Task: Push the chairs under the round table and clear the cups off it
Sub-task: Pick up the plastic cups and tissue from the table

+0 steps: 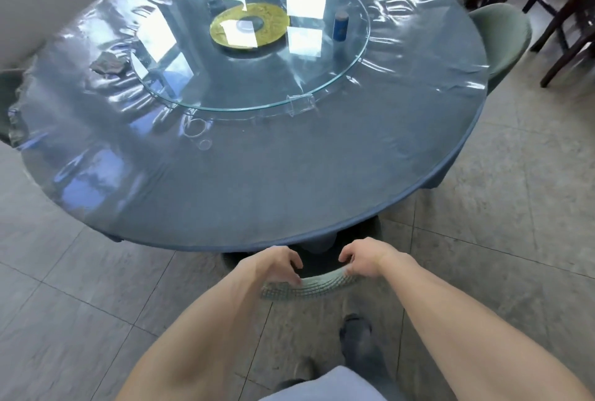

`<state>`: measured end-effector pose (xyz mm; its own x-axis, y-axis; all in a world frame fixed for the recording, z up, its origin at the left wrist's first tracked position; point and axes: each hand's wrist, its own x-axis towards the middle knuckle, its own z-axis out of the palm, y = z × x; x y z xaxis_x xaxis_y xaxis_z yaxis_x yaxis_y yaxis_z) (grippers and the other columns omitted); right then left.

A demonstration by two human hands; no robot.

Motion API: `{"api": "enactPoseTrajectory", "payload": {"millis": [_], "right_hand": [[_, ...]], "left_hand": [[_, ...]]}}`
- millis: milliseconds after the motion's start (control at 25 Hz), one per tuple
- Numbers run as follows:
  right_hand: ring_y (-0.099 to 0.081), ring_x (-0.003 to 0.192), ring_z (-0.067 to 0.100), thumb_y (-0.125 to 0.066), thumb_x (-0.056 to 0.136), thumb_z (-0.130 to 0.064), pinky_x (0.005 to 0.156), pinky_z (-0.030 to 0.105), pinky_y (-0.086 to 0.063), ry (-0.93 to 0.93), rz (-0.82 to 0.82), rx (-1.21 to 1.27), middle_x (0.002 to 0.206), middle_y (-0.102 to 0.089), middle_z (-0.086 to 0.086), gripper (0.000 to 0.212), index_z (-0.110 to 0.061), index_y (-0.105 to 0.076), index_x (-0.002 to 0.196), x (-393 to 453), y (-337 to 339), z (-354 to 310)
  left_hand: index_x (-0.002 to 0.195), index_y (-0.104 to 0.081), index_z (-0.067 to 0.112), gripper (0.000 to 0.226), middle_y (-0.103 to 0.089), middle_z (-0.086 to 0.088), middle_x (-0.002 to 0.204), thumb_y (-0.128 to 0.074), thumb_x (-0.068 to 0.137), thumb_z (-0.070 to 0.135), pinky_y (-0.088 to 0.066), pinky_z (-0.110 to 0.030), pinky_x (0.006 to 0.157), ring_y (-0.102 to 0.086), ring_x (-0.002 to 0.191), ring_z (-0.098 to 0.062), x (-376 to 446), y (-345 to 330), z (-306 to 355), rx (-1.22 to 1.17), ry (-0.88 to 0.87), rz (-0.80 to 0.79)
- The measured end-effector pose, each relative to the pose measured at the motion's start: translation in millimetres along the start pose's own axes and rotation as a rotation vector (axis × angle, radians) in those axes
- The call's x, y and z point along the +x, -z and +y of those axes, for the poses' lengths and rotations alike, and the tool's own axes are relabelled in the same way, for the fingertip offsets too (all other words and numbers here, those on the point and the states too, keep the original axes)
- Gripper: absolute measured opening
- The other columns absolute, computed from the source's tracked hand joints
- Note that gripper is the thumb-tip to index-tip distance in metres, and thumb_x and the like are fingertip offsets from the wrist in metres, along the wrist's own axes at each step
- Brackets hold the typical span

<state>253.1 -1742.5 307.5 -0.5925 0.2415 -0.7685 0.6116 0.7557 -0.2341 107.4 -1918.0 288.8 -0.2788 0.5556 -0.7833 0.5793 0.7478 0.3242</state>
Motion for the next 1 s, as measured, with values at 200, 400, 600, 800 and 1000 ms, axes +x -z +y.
{"api": "enactPoseTrajectory", "payload": {"millis": [200, 400, 600, 800, 1000], "right_hand": [[-0.055, 0.124, 0.02, -0.061, 0.087, -0.041, 0.103, 0.034, -0.045, 0.055, 0.114, -0.1, 0.133, -0.06, -0.004, 0.041, -0.036, -0.06, 0.128, 11.2, 70.5, 25.7], [-0.055, 0.124, 0.019, -0.056, 0.089, -0.039, 0.103, 0.033, -0.045, 0.064, 0.207, -0.122, 0.134, -0.058, -0.006, 0.038, -0.038, -0.06, 0.127, 20.8, 137.7, 50.0], [-0.057, 0.121, 0.02, -0.055, 0.089, -0.035, 0.099, 0.033, -0.046, 0.083, 0.266, -0.15, 0.133, -0.06, -0.004, 0.038, -0.037, -0.06, 0.127, 40.8, 180.7, 60.9], [-0.058, 0.119, 0.022, -0.052, 0.091, -0.031, 0.094, 0.032, -0.046, 0.118, 0.274, -0.188, 0.132, -0.06, -0.003, 0.039, -0.036, -0.058, 0.129, 68.4, 206.0, 37.2], [-0.057, 0.12, 0.023, -0.048, 0.091, -0.028, 0.09, 0.031, -0.045, 0.128, 0.334, -0.226, 0.133, -0.058, -0.003, 0.043, -0.038, -0.054, 0.132, 105.3, 230.9, -25.3]], "left_hand": [[0.122, -0.064, 0.029, 0.051, -0.065, 0.003, 0.12, -0.077, 0.074, 0.038, -0.05, -0.037, 0.097, -0.061, 0.11, -0.021, 10.4, 50.3, 18.1, -0.032, 0.064, 0.107], [0.128, -0.061, 0.022, 0.053, -0.065, 0.0, 0.123, -0.078, 0.078, 0.028, -0.051, -0.028, 0.091, -0.064, 0.107, -0.019, 26.0, 93.8, 37.2, -0.08, 0.123, 0.209], [0.129, -0.06, 0.028, 0.054, -0.063, 0.004, 0.127, -0.076, 0.078, 0.036, -0.048, -0.028, 0.096, -0.061, 0.112, -0.016, 40.7, 123.2, 38.3, -0.089, 0.174, 0.343], [0.133, -0.056, 0.031, 0.055, -0.059, 0.007, 0.133, -0.072, 0.081, 0.04, -0.045, -0.026, 0.096, -0.056, 0.121, -0.013, 35.4, 145.3, 15.2, -0.12, 0.24, 0.434], [0.134, -0.053, 0.034, 0.056, -0.055, 0.008, 0.135, -0.069, 0.081, 0.042, -0.047, -0.03, 0.092, -0.054, 0.119, -0.012, 24.1, 167.7, -45.0, -0.22, 0.327, 0.493]]}}
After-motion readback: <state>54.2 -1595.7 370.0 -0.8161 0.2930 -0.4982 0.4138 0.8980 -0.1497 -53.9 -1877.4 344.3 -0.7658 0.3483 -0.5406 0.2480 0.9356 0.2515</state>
